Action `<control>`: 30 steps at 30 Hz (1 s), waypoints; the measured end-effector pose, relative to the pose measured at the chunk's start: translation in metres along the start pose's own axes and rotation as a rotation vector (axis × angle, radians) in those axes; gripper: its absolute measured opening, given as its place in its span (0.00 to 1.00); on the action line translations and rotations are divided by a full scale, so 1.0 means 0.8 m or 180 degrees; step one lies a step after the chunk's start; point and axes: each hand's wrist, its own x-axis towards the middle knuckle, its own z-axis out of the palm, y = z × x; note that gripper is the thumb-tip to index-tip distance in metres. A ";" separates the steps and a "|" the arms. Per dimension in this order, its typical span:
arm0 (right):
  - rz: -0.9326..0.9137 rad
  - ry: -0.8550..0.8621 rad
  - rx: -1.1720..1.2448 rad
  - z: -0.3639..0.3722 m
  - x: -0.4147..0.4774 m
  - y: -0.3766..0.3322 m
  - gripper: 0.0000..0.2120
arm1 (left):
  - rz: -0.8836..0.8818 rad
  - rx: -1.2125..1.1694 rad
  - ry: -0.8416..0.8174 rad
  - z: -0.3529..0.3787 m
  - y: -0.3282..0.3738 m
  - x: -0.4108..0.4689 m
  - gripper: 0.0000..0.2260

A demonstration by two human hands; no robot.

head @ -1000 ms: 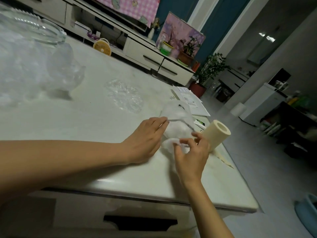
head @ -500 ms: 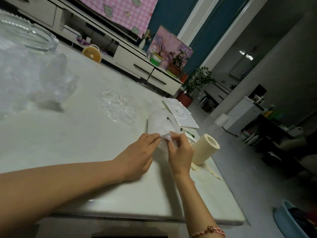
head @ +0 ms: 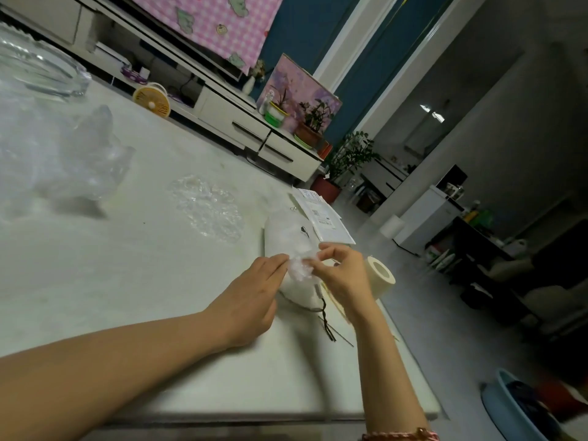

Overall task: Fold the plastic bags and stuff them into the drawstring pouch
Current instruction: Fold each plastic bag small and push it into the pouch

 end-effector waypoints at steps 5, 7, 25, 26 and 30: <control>0.0001 -0.0363 -0.0004 0.004 -0.006 0.012 0.10 | -0.0403 -0.0487 0.0040 -0.005 0.007 0.006 0.26; -0.0172 0.0029 -0.0283 0.007 -0.006 0.018 0.12 | -0.0503 -0.0467 -0.0168 -0.006 0.006 0.005 0.26; -0.0766 0.0044 -0.2666 0.074 0.038 0.034 0.06 | -0.0156 0.0006 -0.0333 0.011 -0.008 0.002 0.26; -0.0661 0.0091 -0.2690 0.079 0.040 0.034 0.06 | -0.0151 0.0101 -0.0229 0.010 -0.006 0.004 0.24; -0.0406 0.0204 -0.2838 0.100 0.051 0.040 0.10 | -0.0483 0.0797 -0.0570 0.009 0.003 0.011 0.15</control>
